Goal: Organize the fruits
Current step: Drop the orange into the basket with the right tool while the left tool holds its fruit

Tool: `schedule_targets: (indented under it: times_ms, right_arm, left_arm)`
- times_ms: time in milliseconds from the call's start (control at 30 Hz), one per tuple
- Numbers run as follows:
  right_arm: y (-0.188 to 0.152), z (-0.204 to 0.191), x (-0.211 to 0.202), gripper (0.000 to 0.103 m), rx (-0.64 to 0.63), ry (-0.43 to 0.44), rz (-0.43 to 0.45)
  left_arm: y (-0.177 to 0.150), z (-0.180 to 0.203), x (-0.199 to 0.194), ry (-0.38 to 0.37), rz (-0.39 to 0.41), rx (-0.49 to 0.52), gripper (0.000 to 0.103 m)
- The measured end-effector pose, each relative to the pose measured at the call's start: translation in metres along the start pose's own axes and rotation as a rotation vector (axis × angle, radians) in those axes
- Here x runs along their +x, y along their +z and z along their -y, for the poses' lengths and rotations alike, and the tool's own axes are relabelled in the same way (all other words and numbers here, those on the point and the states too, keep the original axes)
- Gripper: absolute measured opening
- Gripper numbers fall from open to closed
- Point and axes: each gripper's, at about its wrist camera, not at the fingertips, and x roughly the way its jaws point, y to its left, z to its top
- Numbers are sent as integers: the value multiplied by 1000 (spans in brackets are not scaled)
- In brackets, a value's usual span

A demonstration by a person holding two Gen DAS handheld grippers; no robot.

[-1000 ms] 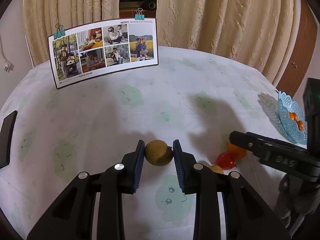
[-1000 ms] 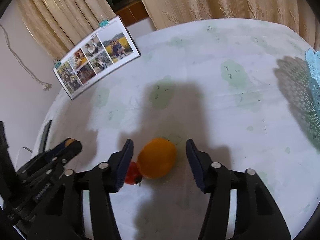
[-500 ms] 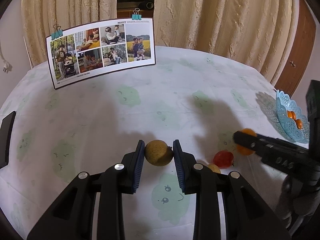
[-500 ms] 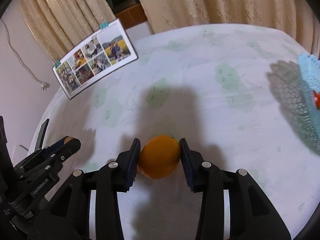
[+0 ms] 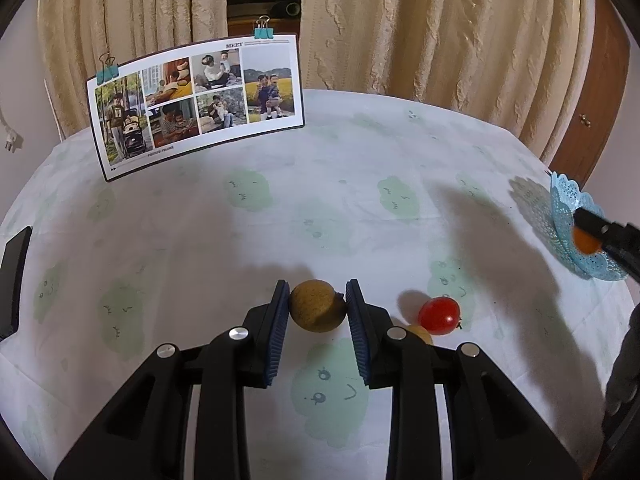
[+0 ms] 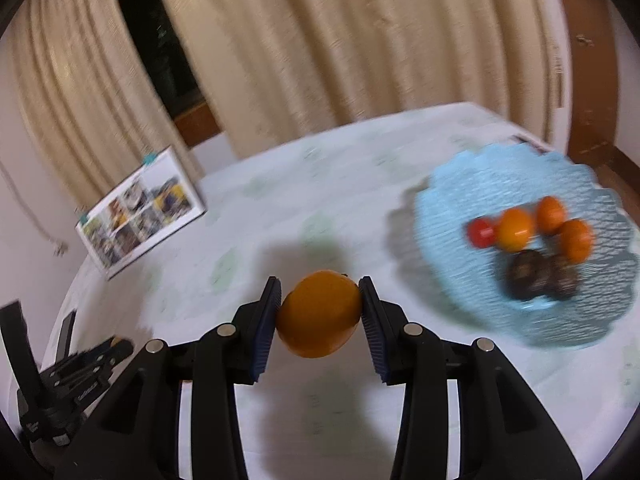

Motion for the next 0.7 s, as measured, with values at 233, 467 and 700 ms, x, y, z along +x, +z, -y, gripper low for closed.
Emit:
schedule_targets:
  times_ms: [233, 467, 700]
  right_arm:
    - [8, 56, -28, 41, 76, -108, 83]
    - [8, 105, -43, 41, 147, -200, 118]
    - [0, 131, -53, 45, 195, -217, 146]
  left_arm:
    - [2, 13, -1, -13, -2, 18, 29]
    - [6, 34, -3, -26, -2, 53, 29]
    - [12, 62, -6, -47, 2, 98, 29]
